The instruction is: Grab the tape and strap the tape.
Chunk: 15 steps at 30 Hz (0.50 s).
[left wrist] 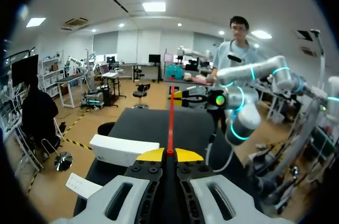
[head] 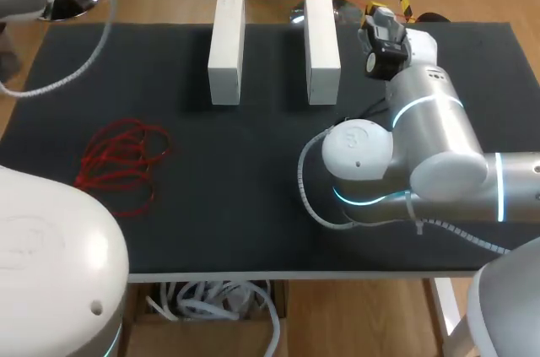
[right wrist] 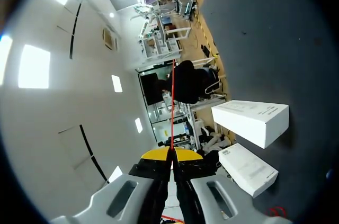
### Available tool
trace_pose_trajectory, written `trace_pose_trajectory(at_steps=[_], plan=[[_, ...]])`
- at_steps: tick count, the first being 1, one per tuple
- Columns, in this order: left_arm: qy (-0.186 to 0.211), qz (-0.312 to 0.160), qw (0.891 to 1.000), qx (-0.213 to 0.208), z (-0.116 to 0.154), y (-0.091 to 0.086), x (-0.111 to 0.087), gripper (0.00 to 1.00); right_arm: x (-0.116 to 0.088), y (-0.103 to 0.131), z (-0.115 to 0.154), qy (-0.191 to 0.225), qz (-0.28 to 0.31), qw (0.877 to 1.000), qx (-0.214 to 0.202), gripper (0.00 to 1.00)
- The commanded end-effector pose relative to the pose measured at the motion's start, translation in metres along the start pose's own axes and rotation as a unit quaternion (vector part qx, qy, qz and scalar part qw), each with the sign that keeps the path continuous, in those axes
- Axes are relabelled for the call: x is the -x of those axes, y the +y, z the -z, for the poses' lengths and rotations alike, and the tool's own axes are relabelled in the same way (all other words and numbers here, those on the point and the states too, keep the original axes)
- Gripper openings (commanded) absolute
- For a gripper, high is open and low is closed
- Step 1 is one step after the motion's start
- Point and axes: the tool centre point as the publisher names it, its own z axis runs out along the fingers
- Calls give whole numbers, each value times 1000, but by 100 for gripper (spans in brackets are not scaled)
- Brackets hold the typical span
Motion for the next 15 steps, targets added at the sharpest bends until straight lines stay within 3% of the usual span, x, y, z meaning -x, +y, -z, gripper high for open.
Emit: trace_pose_trajectory(at_steps=[1, 4, 15], plan=[[2, 4, 991, 131, 0, -10, 1, 0, -3, 1, 0, -3, 1, 1000, 0, 0], [11, 3, 986, 165, -1, -14, 1, 0, -3, 1, 0, -3, 1, 1000, 0, 0], [0, 12, 973, 230, -1, -20, -5, 0, -3, 1, 0, -3, 1, 1000, 0, 0]])
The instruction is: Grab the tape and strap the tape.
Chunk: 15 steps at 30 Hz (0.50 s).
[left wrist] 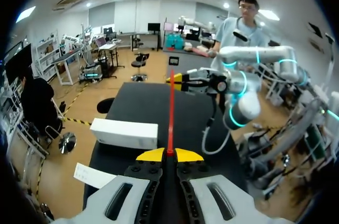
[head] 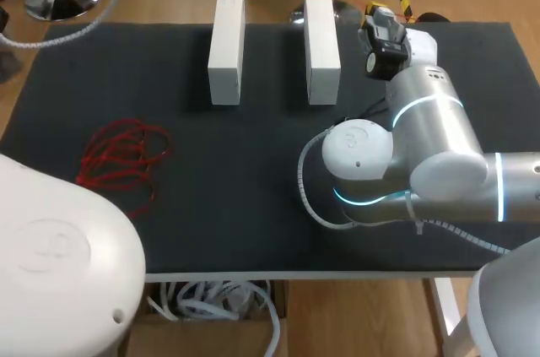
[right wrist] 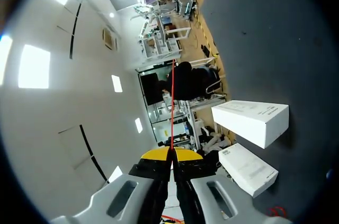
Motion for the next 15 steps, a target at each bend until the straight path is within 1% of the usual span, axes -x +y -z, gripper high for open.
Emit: trace_pose_trajectory(at_steps=[1, 2, 4, 5, 7, 8, 9, 11, 12, 13, 15], plan=[[-7, 0, 997, 80, 1, -4, -3, 0, -3, 1, 0, -3, 1, 1000, 0, 0], [-9, 5, 996, 91, 1, -4, -4, 0, -3, 1, 0, -3, 1, 1000, 0, 0], [-15, 3, 996, 89, 1, -4, -5, 0, -3, 1, 0, -3, 1, 1000, 0, 0], [-14, 6, 995, 100, 2, -4, -5, 0, -3, 1, 0, -3, 1, 1000, 0, 0], [-22, 4, 995, 96, 3, -4, -6, 0, -3, 1, 0, -3, 1, 1000, 0, 0], [-21, 6, 994, 103, 4, -3, -6, 0, -3, 1, 0, -3, 1, 1000, 0, 0], [-27, 3, 995, 95, 4, -3, -7, 0, -3, 1, 0, -3, 1, 1000, 0, 0], [-26, 7, 994, 103, 5, -2, -7, 0, -3, 1, 0, -3, 1, 1000, 0, 0], [-31, 5, 995, 96, 5, -2, -8, 0, -3, 1, 0, -3, 1, 1000, 0, 0], [-29, 9, 994, 104, 6, -2, -8, 0, -3, 1, 0, -3, 1, 1000, 0, 0], [-30, 7, 994, 101, 5, -3, -9, 0, -3, 1, 0, -3, 1, 1000, 0, 0]])
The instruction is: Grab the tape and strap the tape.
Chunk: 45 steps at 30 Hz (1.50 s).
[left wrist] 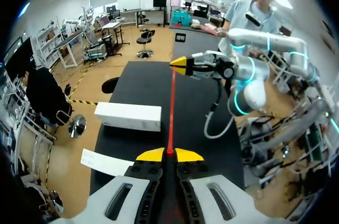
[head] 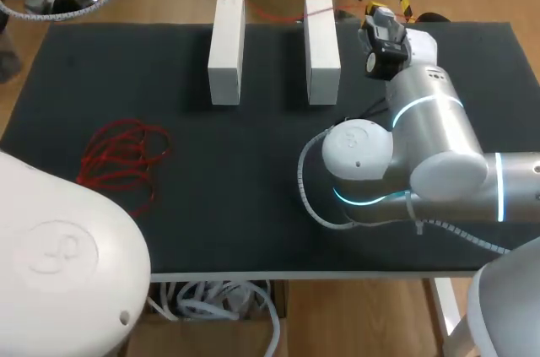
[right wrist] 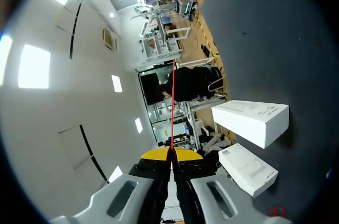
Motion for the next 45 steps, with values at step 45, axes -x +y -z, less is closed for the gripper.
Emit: trace_pose_trajectory(at_steps=[45], plan=[[2, -3, 1000, 2, 0, -8, -7, 0, -17, -7, -3, -23, 110, 994, -12, 0]])
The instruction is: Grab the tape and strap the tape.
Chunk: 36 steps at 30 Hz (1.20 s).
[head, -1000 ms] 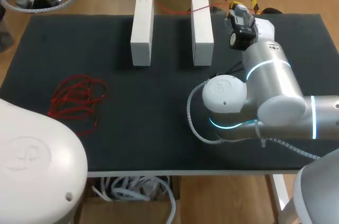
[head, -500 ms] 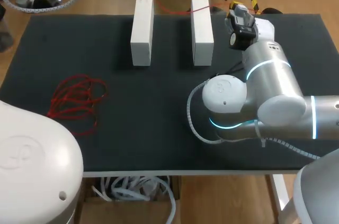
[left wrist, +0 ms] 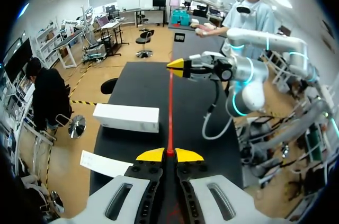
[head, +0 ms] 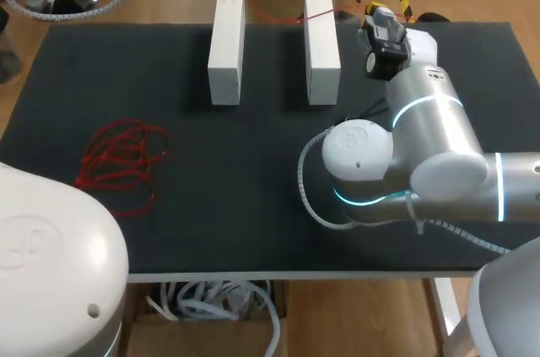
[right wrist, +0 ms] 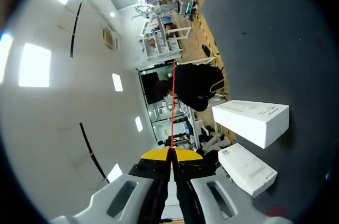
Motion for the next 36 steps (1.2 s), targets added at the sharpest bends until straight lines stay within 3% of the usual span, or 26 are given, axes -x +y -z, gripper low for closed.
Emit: trace_pose_trajectory(at_steps=[1, 6, 9, 18, 19, 26, 36], plan=[[1, 0, 1000, 2, 0, -1, 1, 0, -20, -1, -4, -33, 99, 995, 0, 0], [1, 0, 1000, 2, 0, -1, 1, 0, -37, -8, -7, -45, 222, 974, 17, 0], [1, 0, 1000, 2, 0, -1, 1, 0, -45, -15, -8, -43, 296, 954, 22, 0], [1, 0, 1000, 2, 0, -1, 1, 0, -55, -36, -11, -37, 463, 884, 50, 0], [1, 0, 1000, 2, 0, -1, 1, 0, -56, -40, -9, -39, 485, 872, 57, 0], [1, 0, 1000, 2, 0, -1, 1, 0, -58, -55, -6, -39, 557, 826, 73, 0], [1, 0, 1000, 2, 0, -1, 1, 0, -56, -69, -1, -61, 613, 785, 69, 0]])
